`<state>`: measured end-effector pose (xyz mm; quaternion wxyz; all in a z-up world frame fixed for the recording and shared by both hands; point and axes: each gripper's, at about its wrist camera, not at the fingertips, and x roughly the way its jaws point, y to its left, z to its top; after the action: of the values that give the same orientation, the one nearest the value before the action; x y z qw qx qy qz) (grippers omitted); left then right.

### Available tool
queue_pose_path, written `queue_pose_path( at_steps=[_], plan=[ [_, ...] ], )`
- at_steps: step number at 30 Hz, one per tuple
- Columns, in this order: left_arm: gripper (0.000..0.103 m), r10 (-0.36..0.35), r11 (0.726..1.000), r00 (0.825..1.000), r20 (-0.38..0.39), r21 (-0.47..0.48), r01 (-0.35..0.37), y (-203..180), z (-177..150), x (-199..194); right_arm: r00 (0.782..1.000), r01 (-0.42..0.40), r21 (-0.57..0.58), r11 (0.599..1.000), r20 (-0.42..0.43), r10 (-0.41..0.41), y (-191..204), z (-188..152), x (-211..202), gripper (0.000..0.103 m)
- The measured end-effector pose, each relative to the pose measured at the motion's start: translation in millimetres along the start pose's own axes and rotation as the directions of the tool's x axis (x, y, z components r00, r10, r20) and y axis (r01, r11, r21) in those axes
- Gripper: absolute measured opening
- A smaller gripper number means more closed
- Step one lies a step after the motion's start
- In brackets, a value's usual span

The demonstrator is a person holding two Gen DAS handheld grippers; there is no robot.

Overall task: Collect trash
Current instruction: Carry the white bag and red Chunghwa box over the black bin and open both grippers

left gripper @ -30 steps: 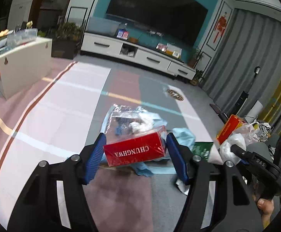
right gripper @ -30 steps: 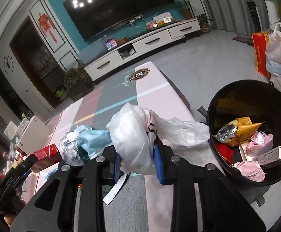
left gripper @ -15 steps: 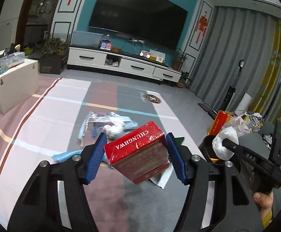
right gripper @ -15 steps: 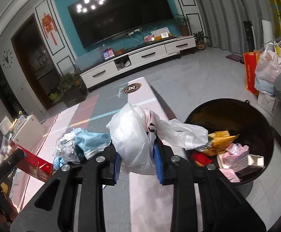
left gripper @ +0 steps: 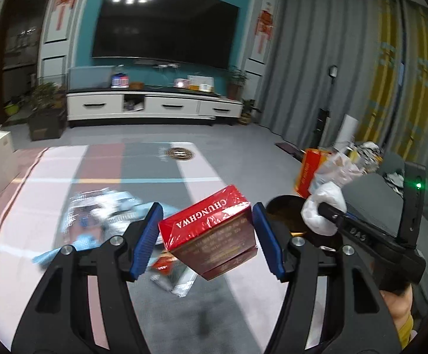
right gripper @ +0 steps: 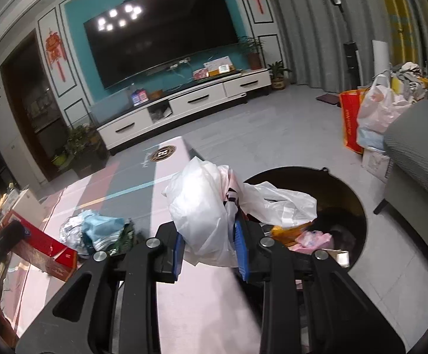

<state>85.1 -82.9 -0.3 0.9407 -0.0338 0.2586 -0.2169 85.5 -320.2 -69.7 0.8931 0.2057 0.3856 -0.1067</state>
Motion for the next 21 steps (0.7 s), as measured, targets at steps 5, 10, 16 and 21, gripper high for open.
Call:
queue_pose_path(
  at_steps=[5, 10, 16, 21],
  plan=[
    [0.064, -0.053, 0.997, 0.999, -0.011, 0.049, 0.054, -36.7, 5.9, 19.0, 0.999, 0.045, 0.017, 0.999, 0.006, -0.046, -22.2, 2.0, -5.9, 0.030],
    [0.064, -0.105, 0.990, 0.993, -0.046, 0.089, 0.108, -73.1, 6.0, 46.6, 0.996, 0.086, 0.044, 0.995, -0.001, -0.086, -50.2, 1.7, -11.2, 0.030],
    [0.064, -0.132, 0.983, 0.986, -0.100, 0.117, 0.144, -106.8, 3.8, 82.2, 0.993, 0.115, 0.092, 0.989, -0.016, -0.114, -81.3, 2.8, -10.4, 0.030],
    [0.064, -0.133, 0.979, 0.983, -0.129, 0.137, 0.151, -129.2, 1.2, 108.0, 0.991, 0.135, 0.120, 0.983, -0.027, -0.133, -98.0, 1.9, -9.6, 0.030]
  ],
)
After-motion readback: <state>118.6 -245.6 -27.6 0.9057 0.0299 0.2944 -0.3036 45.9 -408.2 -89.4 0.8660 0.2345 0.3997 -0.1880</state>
